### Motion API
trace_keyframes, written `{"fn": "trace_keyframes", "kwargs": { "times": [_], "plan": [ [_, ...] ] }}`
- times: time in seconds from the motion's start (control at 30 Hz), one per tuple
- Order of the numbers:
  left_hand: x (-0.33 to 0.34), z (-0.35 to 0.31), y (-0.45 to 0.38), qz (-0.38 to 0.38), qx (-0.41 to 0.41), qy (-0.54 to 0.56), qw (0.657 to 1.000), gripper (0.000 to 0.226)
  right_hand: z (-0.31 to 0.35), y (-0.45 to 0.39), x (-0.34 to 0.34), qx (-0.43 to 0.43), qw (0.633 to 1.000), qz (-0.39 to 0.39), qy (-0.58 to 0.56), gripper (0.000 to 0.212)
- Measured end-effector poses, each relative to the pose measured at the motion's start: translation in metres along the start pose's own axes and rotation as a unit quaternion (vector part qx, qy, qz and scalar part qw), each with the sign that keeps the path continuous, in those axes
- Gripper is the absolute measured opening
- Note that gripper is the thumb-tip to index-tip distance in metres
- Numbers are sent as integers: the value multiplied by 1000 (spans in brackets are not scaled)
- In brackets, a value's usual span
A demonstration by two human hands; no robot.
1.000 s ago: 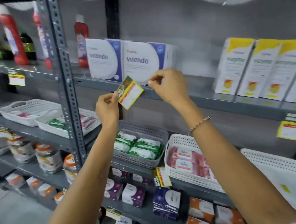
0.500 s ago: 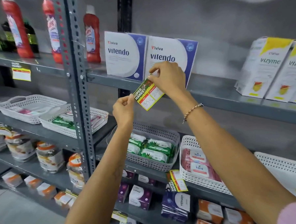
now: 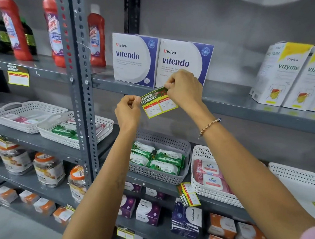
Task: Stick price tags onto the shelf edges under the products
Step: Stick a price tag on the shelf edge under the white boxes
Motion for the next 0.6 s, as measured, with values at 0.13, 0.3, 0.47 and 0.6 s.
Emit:
{"fn": "trace_keyframes", "kwargs": {
  "times": [0.13, 0.3, 0.47, 0.6],
  "plan": [
    [-7, -20, -7, 15, 60, -53, 997, 9, -12, 15, -1, 12, 1000, -10, 0, 13],
    [-10, -30, -19, 36, 94, -113, 989, 6, -20, 32, 13, 6, 1000, -10, 15, 15],
    [-9, -31, -26, 34, 93, -128, 987, 4, -21, 32, 23, 16, 999, -27, -5, 18],
    [-12, -32, -27, 16, 91, -147, 985, 7, -21, 28, 27, 23, 999, -49, -6, 19]
  ]
}}
Point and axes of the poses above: each hand's wrist, its own y-axis away from the middle knuckle, its own x-axis out of the palm, z = x × y, the point moved 6 cm from there along -y, towards the middle knuckle, and after that the axes turned 9 degrees about z, right-handed, at the moved point
